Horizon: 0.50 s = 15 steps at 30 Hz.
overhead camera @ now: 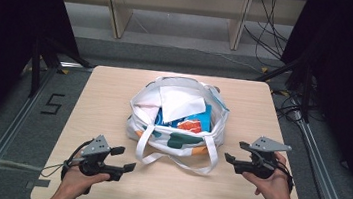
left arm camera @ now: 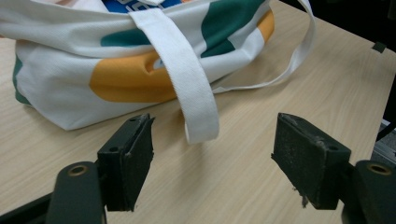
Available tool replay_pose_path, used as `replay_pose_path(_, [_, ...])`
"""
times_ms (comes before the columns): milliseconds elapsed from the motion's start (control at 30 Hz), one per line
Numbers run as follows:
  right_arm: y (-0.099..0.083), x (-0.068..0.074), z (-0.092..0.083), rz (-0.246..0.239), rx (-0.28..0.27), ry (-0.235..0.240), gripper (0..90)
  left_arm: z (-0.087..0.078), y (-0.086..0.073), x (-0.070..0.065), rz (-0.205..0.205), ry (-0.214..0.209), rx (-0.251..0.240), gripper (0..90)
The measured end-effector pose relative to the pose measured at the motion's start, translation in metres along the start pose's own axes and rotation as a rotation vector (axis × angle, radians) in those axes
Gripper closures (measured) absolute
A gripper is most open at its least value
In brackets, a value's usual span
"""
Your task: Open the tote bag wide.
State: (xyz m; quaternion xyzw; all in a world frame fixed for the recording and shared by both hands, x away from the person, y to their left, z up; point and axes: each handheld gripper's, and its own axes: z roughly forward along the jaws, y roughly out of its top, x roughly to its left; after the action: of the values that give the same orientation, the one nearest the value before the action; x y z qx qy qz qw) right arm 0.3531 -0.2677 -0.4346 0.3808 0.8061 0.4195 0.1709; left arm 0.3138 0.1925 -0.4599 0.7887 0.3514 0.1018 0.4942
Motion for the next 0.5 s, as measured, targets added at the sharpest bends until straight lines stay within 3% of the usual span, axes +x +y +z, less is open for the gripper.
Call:
replay_pose_path(33, [-0.002,-0.003,0.002,-0.045,-0.025,-0.015,30.5,0.0,-0.001,-0.002,0.001,-0.004,0.007,27.4])
replay_pose_path(100, [-0.007,0.001,0.001,-0.004,-0.003,0.0,30.6,-0.001,-0.002,-0.004,0.017,0.006,0.0,27.0])
replay_pose_path(133, [-0.01,-0.002,0.002,-0.036,-0.006,-0.012,30.5,-0.001,-0.003,-0.004,0.029,0.003,-0.004,27.0])
replay_pose_path(167, [-0.013,0.001,0.002,-0.005,-0.002,-0.002,30.5,-0.001,-0.004,-0.005,0.019,0.003,-0.009,26.9])
replay_pose_path(267, [-0.018,0.0,0.002,-0.032,-0.001,-0.005,30.3,-0.001,-0.008,-0.007,0.006,0.0,-0.003,26.0])
replay_pose_path(333, [-0.023,0.003,0.001,-0.002,0.013,-0.006,29.8,-0.001,-0.011,-0.008,0.012,-0.007,0.015,25.9])
replay_pose_path(433, [-0.028,0.002,0.002,-0.03,0.013,-0.008,29.5,0.0,-0.016,-0.01,0.006,-0.013,0.019,25.7])
replay_pose_path(500, [-0.032,0.006,0.0,0.001,0.029,0.0,29.2,-0.001,-0.019,-0.011,0.013,-0.009,0.029,25.6])
